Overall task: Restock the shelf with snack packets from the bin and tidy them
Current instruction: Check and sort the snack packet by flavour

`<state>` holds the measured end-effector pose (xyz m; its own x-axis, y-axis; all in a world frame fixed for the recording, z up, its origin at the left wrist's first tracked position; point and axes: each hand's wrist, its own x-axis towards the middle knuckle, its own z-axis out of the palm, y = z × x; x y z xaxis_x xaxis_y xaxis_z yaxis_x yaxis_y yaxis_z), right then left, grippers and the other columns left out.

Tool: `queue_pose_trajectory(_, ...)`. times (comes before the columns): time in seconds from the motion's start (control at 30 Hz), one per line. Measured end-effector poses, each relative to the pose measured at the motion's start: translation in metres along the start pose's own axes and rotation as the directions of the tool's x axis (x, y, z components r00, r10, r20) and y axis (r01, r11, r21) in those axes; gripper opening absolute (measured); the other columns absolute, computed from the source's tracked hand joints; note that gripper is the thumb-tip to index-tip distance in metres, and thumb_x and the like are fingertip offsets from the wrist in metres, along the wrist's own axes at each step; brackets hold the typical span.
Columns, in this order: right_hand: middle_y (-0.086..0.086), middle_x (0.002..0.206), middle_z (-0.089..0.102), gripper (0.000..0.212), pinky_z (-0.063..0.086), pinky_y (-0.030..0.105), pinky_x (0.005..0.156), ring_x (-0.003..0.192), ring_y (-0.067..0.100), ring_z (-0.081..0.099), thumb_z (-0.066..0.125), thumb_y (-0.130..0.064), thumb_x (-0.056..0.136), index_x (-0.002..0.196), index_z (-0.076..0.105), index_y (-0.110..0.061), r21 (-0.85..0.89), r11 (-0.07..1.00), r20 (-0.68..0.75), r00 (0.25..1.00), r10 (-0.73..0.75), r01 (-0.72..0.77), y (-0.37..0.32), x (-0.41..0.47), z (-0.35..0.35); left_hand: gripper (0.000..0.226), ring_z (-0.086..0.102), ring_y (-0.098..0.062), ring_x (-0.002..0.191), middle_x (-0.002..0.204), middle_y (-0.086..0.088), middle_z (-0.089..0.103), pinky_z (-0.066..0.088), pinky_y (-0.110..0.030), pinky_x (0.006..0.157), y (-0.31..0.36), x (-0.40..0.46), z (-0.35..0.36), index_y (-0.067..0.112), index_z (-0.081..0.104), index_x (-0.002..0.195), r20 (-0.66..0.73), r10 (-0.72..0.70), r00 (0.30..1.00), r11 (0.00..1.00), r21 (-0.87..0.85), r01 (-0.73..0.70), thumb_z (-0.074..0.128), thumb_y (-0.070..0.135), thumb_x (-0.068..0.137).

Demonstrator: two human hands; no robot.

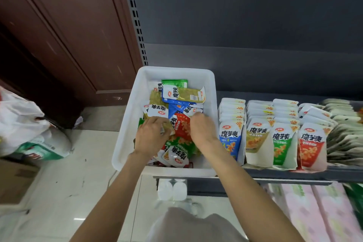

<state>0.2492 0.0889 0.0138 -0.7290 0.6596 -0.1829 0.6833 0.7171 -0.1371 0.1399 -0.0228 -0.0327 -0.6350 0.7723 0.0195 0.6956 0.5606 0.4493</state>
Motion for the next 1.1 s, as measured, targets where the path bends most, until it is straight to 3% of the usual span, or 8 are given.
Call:
queue_pose_trajectory(0.1,0.014,0.106,0.065,0.036,0.044,0.028,0.064,0.089,0.026,0.063,0.049,0.001,0.091,0.126,0.048,-0.006,0.349,0.937,-0.113,0.991,0.07,-0.027,0.022,-0.018,-0.032,0.04,0.057,-0.008,0.107,0.117,0.009,0.061,0.041,-0.01,0.081,0.028,-0.009,-0.019,0.024,0.055,0.126,0.095,-0.126,0.987,0.819,-0.552,0.158,0.061,0.037,0.088)
queue_pose_trajectory(0.17,0.005,0.103,0.068,0.036,0.049,0.025,0.064,0.085,0.017,0.065,0.052,-0.003,0.092,0.125,0.05,-0.016,0.755,0.655,-0.08,0.99,0.12,-0.019,0.036,-0.03,-0.041,0.044,0.063,-0.006,0.101,0.11,0.01,0.067,0.049,-0.016,0.08,0.049,-0.018,-0.031,0.025,0.055,0.124,0.289,-0.087,0.953,0.522,-0.802,0.291,0.063,0.039,0.083)
queue_pose_trajectory(0.2,0.004,0.104,0.068,0.035,0.052,0.026,0.068,0.088,0.015,0.065,0.054,-0.003,0.092,0.123,0.05,-0.018,0.888,0.459,-0.037,0.99,0.133,-0.029,0.042,-0.036,-0.042,0.042,0.065,-0.006,0.097,0.104,0.01,0.069,0.052,-0.019,0.08,0.056,-0.022,-0.034,0.025,0.056,0.121,0.316,-0.048,0.947,0.469,-0.83,0.301,0.063,0.036,0.082)
queue_pose_trajectory(0.27,0.006,0.103,0.069,0.033,0.056,0.033,0.077,0.095,0.019,0.066,0.057,-0.001,0.091,0.119,0.051,-0.017,0.972,0.228,0.033,0.989,0.144,-0.065,0.051,-0.043,-0.04,0.035,0.068,-0.009,0.092,0.096,0.005,0.072,0.054,-0.024,0.08,0.066,-0.026,-0.036,0.022,0.061,0.114,0.278,0.02,0.96,0.486,-0.842,0.234,0.066,0.028,0.08)
queue_pose_trajectory(0.43,0.002,0.097,0.073,0.023,0.056,0.029,0.074,0.089,0.017,0.069,0.058,-0.004,0.09,0.108,0.058,-0.018,1.0,-0.014,0.03,0.973,0.229,-0.028,0.068,-0.059,-0.04,0.022,0.07,-0.008,0.078,0.088,0.001,0.073,0.053,-0.017,0.069,0.083,-0.025,-0.034,0.016,0.067,0.102,0.202,0.144,0.969,0.592,-0.802,0.079,0.07,0.012,0.081)
queue_pose_trajectory(0.57,-0.005,0.091,0.074,0.022,0.053,0.02,0.066,0.086,0.01,0.07,0.061,-0.006,0.088,0.104,0.062,-0.022,0.992,0.087,-0.114,0.942,0.317,0.091,0.099,-0.08,-0.054,0.022,0.068,-0.002,0.076,0.08,0.016,0.071,0.051,-0.013,0.069,0.107,-0.025,-0.023,0.027,0.067,0.091,0.201,0.277,0.94,0.6,-0.8,-0.006,0.071,0.009,0.08)
queue_pose_trajectory(0.77,-0.007,0.098,0.073,0.02,0.053,0.02,0.08,0.095,0.009,0.067,0.061,-0.001,0.087,0.103,0.065,-0.013,0.935,0.281,-0.313,0.875,0.368,0.217,0.158,-0.119,-0.075,0.015,0.063,-0.003,0.077,0.09,0.008,0.07,0.051,-0.019,0.074,0.165,-0.007,0.021,0.015,0.074,0.097,0.06,0.398,0.915,0.707,-0.655,-0.265,0.071,0.016,0.082)
queue_pose_trajectory(1.1,0.001,0.086,0.072,0.005,0.053,0.024,0.073,0.079,0.007,0.065,0.061,-0.011,0.09,0.09,0.062,-0.006,0.907,0.416,-0.244,0.893,0.378,0.072,0.202,-0.088,-0.029,0.017,0.063,-0.007,0.084,0.09,0.008,0.071,0.05,-0.024,0.073,0.183,0.006,0.06,0.023,0.07,0.1,0.048,0.483,0.874,0.838,-0.315,-0.446,0.069,0.023,0.084)
